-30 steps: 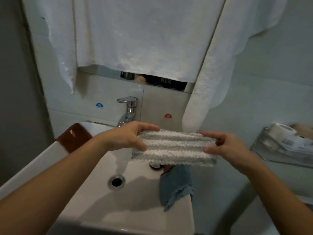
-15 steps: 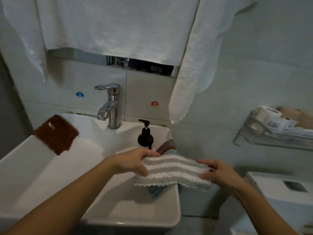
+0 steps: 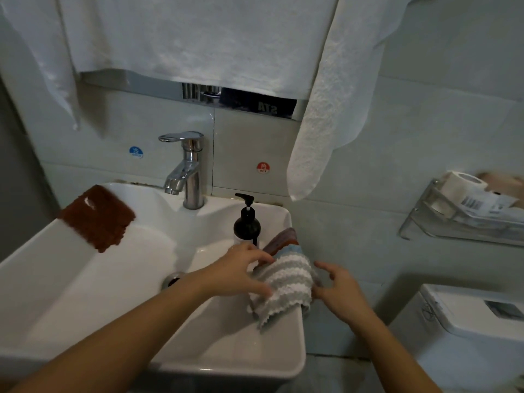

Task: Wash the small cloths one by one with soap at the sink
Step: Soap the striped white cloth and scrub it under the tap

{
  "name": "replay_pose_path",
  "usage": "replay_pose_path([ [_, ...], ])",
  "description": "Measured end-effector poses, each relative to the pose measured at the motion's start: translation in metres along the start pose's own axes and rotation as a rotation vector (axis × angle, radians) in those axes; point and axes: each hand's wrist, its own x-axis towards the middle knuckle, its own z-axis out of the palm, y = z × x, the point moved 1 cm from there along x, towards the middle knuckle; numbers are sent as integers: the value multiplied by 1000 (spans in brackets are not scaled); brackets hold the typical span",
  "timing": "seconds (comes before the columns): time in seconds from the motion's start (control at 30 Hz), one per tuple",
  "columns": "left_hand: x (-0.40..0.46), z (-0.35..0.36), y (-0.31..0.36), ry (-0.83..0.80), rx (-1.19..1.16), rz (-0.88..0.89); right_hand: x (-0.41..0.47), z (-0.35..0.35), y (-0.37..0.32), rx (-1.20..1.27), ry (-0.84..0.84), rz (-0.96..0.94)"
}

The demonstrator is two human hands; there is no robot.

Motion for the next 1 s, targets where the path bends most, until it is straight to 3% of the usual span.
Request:
replay_pose_path([
  [0.13,-2,12,8,7,46,37,-8,6,-5,41,-93,-121],
  [0.3,-2,15,15,-18,88,39,-11,11,-1,102,-187,-123],
  [0.4,-1,7,15,-19,-57,7,-11,2,4,97,-44,-83],
  [0.5,-2,10,16,6,-8,4,-14,0,5,66,52,-92],
  [0.8,-2,24,16,66,155,23,-20,13,-1,140,-156,-146],
  [1.0,-2,23,13,31,139,2,-19,3,-8,16,-236,-111],
])
